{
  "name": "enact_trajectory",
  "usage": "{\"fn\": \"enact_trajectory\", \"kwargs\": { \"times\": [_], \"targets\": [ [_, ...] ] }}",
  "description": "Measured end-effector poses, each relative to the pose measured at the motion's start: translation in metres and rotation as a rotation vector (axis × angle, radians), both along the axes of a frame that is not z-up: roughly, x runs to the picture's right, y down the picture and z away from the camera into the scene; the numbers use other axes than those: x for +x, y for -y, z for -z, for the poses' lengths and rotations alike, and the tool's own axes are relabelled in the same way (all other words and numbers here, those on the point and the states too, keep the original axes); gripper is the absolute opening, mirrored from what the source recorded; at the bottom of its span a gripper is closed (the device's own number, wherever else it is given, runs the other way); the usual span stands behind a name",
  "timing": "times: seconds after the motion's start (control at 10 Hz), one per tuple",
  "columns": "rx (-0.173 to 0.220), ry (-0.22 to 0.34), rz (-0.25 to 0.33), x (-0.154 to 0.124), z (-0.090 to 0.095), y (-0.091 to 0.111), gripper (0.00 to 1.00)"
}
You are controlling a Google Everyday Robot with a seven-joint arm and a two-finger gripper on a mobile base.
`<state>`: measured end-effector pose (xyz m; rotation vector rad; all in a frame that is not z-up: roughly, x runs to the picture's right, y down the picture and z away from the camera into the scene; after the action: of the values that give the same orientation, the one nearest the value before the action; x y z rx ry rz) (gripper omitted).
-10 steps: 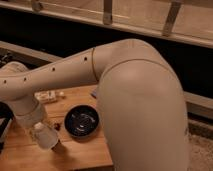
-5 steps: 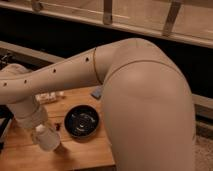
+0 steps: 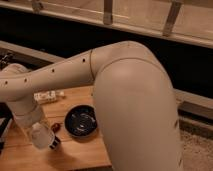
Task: Place the ceramic cup over the eraser
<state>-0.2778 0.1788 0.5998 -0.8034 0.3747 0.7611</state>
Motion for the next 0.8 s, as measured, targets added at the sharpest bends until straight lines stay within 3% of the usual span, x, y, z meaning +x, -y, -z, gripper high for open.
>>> {"fn": "enact_trajectory", "kwargs": {
  "times": [0.4,0.8],
  "targets": [
    [-0.023,-0.008,-0.004,0.003,-0.010,-0.006,0.15],
    [-0.038,-0.029,-0.025,0.012,-0.022,0.000,0.53]
  ]
}}
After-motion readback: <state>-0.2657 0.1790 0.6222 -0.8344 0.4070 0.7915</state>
